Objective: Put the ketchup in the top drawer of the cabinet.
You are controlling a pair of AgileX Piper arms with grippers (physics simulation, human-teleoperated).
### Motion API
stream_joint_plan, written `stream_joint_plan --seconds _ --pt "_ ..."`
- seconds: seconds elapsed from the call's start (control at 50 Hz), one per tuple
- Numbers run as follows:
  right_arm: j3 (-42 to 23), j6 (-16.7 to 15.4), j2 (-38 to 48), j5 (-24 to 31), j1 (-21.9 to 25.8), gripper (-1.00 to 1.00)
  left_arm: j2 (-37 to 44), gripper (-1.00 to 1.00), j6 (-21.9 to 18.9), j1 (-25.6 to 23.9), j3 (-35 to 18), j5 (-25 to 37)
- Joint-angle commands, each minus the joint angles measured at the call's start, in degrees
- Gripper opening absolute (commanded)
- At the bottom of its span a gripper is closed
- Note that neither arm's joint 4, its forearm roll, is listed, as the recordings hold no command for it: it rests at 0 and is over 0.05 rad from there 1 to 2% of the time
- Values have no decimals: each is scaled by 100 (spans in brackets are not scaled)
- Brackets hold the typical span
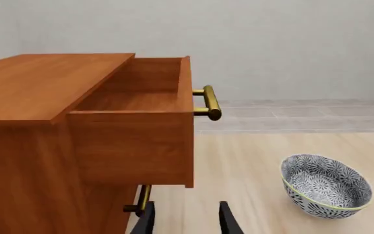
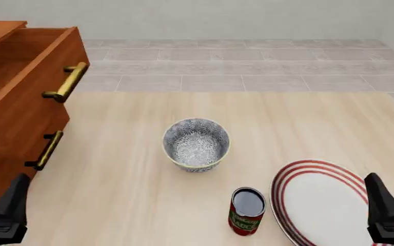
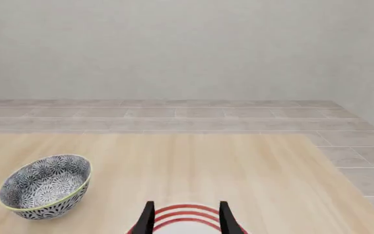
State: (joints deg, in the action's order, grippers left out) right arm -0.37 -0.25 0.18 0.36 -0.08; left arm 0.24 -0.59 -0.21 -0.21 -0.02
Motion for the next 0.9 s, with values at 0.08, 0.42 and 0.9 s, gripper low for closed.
stream_joint_plan --seconds 0.08,0.42,0.9 --pt "29 -16 265 -265 8 100 35 100 -226 -202 -334 272" --pt "35 -30 300 -237 35 100 -13 100 -456 -340 -1236 1147" --pt "37 10 185 -62 47 100 712 100 -722 -2000 -1717 1376"
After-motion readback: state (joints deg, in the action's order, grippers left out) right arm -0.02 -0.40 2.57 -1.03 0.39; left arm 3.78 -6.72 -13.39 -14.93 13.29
